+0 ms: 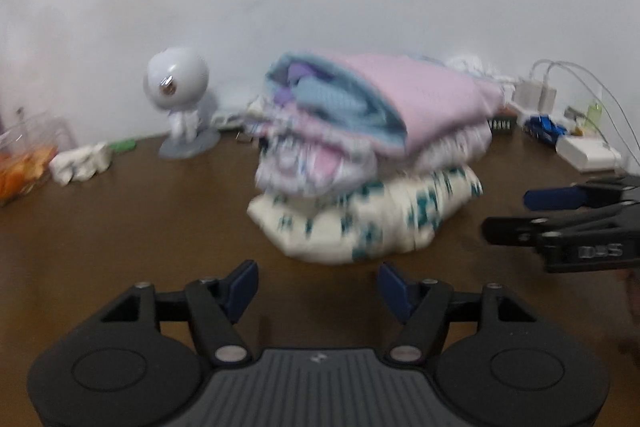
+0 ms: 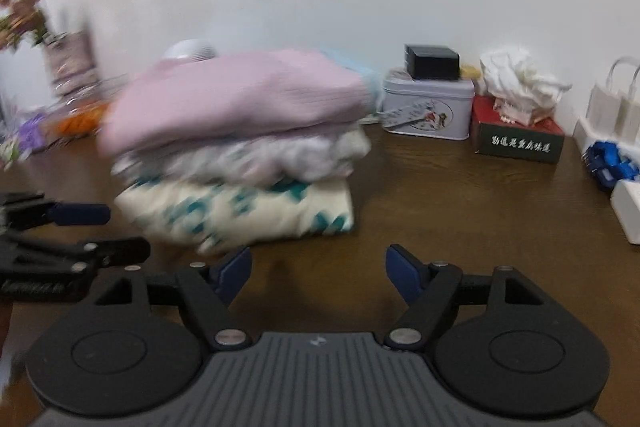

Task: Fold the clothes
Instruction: 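Lift the cream flowered shirt off the stack with both grippers closed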

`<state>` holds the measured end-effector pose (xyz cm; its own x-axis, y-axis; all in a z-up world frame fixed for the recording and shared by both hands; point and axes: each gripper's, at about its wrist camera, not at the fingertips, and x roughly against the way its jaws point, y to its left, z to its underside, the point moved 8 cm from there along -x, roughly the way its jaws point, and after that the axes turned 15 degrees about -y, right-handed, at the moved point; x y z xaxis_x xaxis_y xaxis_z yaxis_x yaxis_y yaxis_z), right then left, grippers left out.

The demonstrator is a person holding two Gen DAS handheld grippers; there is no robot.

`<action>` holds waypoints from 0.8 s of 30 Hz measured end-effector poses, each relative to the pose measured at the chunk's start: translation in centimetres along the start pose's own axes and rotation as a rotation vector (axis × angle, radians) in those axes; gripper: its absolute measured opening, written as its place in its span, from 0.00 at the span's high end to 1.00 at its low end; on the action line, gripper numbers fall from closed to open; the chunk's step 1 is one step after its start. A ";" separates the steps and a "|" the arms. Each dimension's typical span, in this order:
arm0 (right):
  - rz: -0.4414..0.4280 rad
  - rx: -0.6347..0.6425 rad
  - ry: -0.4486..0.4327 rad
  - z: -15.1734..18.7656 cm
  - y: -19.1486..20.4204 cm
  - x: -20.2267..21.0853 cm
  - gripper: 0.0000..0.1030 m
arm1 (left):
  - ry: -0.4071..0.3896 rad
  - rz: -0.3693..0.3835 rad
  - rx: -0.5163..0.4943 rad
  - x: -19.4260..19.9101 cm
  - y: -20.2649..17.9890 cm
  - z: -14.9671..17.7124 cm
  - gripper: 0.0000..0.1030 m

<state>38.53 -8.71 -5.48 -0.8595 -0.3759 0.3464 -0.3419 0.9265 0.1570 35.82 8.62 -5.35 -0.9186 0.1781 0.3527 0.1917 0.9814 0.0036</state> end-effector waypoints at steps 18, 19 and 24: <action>-0.289 -0.111 -0.276 -9.6 5.0 8.1 1.00 | -0.310 0.147 0.131 9.4 -1.3 -12.0 0.95; -0.301 -0.122 -0.306 -10.8 5.2 10.0 1.00 | -0.339 0.154 0.138 11.4 -1.6 -13.3 0.95; -0.382 -0.091 -0.458 -16.5 7.2 20.6 1.00 | -0.456 0.168 0.130 21.3 -3.8 -19.0 0.95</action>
<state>24.59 -10.08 18.03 -0.7650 -0.6182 -0.1805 -0.6426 0.7143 0.2774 22.06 7.33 19.97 -0.9417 0.3191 -0.1065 0.3322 0.9320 -0.1451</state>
